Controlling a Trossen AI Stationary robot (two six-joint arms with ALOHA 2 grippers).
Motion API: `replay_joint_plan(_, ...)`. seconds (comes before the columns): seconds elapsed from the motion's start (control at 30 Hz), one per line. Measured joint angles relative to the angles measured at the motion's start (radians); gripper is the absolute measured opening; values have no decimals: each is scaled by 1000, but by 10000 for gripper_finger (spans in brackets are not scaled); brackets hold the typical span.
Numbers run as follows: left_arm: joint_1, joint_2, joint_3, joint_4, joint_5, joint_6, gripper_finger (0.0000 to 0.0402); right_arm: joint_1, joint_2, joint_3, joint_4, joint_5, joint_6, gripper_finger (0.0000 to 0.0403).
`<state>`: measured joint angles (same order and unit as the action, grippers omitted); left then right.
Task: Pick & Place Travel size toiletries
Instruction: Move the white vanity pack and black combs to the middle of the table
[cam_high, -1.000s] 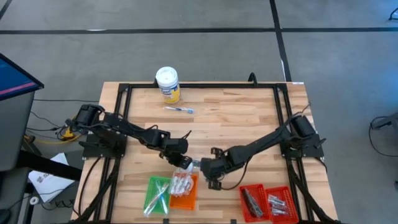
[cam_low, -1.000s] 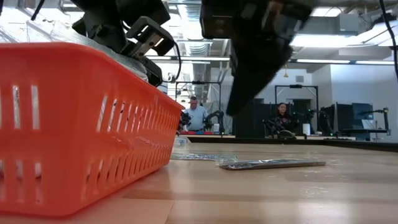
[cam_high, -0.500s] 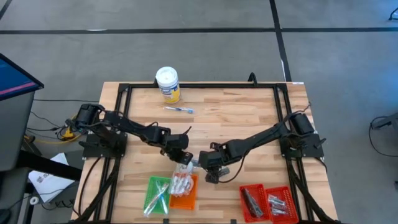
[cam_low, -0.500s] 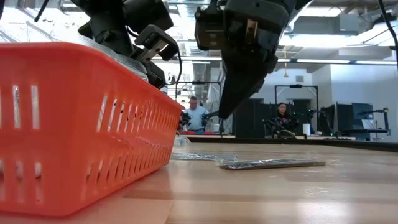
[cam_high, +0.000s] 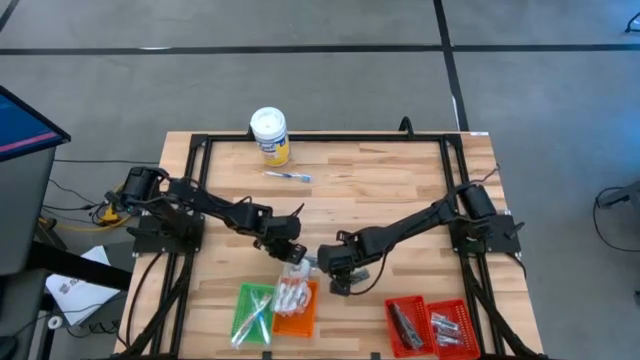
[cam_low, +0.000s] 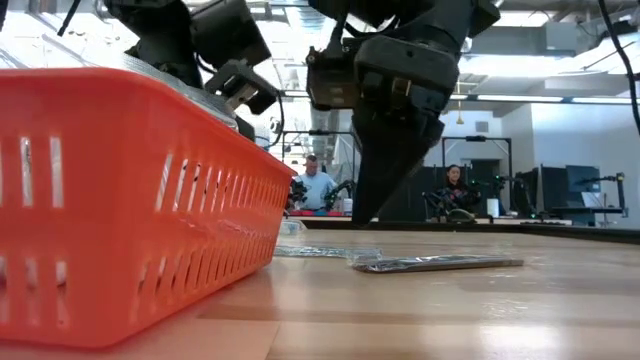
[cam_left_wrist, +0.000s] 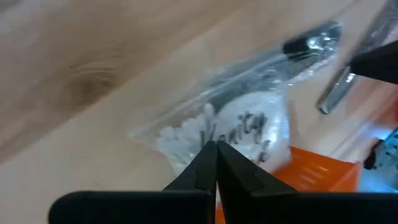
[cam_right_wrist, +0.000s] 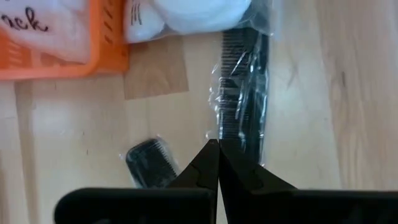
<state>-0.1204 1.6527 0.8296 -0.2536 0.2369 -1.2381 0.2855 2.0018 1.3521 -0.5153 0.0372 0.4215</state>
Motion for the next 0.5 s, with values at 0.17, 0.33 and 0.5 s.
replay_joint_plan(0.17, 19, 0, -9, 11, 7, 0, 0, -22, 36, -2, -27, -18, -13, 0)
replay_joint_plan(0.33, 60, 0, -9, 20, 6, 3, 0, -56, 45, 2, -42, -44, -40, 0)
replay_joint_plan(0.5, 115, 0, -9, 25, 5, 21, 0, -90, 40, 2, -67, -38, -96, 0)
